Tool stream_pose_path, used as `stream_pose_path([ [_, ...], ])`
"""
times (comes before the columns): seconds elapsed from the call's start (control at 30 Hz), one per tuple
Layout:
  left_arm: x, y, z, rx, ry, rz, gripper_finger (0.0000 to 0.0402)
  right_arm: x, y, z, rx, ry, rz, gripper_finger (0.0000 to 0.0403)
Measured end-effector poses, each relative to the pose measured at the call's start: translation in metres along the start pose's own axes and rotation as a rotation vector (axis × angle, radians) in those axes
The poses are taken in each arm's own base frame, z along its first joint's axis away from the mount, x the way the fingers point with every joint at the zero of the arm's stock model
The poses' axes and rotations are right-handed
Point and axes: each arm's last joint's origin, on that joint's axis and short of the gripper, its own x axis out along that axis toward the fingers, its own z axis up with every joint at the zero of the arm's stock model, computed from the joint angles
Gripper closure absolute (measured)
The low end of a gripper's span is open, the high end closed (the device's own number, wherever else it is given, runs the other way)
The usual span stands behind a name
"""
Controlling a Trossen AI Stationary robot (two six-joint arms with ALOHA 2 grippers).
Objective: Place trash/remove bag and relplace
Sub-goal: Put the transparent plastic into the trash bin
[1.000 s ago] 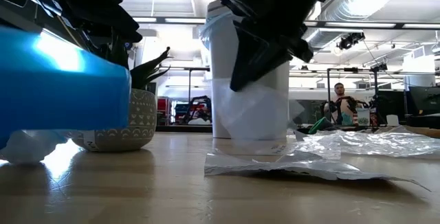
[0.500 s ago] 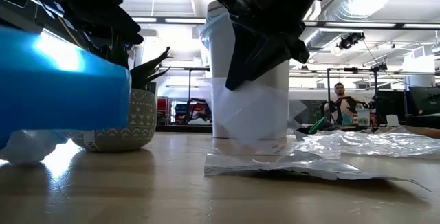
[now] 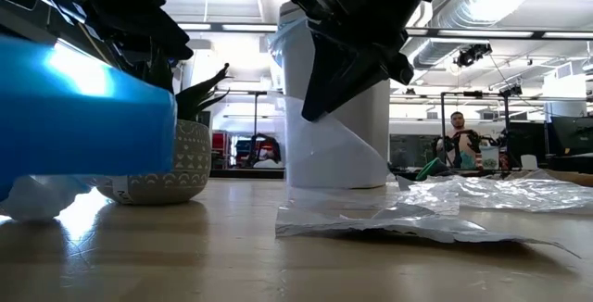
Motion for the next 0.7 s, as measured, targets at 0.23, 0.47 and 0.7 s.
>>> stream_pose_path([
  [0.23,0.000,0.000,0.000,0.000,0.000,0.000,0.0321,0.000,0.000,0.000,-0.002,-0.008,-0.009,0.0403],
  [0.47,0.000,0.000,0.000,0.000,0.001,-0.001,0.0321,-0.013,0.008,0.013,-0.040,-0.104,-0.037,0.0403],
  [0.7,0.000,0.000,0.000,0.001,0.002,-0.003,0.0321,-0.064,0.023,0.057,-0.169,-0.266,-0.135,0.0403],
])
